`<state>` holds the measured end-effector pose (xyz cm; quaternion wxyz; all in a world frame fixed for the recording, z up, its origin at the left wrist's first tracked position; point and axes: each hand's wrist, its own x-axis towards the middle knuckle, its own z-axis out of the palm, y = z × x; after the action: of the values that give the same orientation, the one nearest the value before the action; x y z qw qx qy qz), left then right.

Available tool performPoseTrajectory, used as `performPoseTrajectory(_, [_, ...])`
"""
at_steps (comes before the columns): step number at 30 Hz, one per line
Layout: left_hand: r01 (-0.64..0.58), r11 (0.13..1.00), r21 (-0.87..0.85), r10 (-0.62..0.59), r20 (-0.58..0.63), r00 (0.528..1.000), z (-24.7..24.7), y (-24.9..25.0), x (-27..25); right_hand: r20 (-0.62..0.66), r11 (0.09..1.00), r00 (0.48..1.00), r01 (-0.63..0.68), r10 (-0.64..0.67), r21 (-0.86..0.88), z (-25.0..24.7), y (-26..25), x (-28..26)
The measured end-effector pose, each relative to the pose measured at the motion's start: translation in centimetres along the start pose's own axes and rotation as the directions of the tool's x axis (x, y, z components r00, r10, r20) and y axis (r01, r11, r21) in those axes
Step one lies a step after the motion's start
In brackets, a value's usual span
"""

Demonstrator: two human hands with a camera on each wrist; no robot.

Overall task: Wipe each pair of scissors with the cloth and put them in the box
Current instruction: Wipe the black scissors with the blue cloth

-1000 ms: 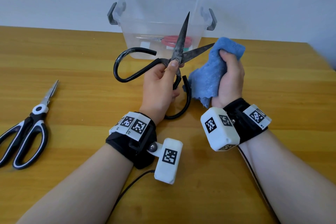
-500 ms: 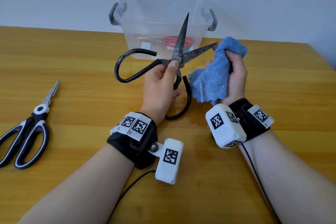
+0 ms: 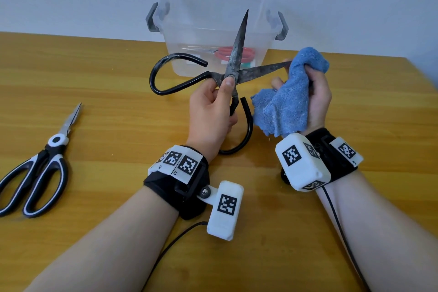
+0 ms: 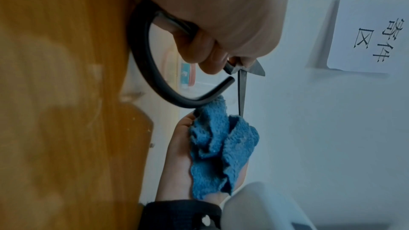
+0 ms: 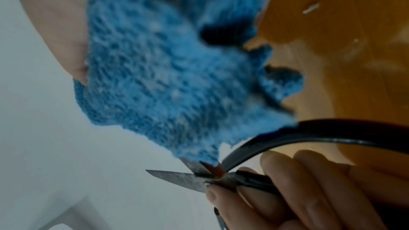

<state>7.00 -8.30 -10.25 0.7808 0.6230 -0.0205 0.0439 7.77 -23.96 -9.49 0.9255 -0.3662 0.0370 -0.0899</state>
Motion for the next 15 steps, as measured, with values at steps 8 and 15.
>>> performPoseTrajectory(8, [-0.130, 0.991, 0.019, 0.130, -0.019, 0.991, -0.2, -0.2, 0.0, -0.098, 0.974, 0.994, 0.020, -0.044, -0.226, 0.7, 0.6, -0.4])
performPoseTrajectory(15, [-0.161, 0.987, 0.018, 0.161, 0.014, 0.987, -0.4, -0.3, 0.2, 0.031, 0.826, 0.994, 0.106, -0.106, -0.553, 1.4, 2.0, -1.3])
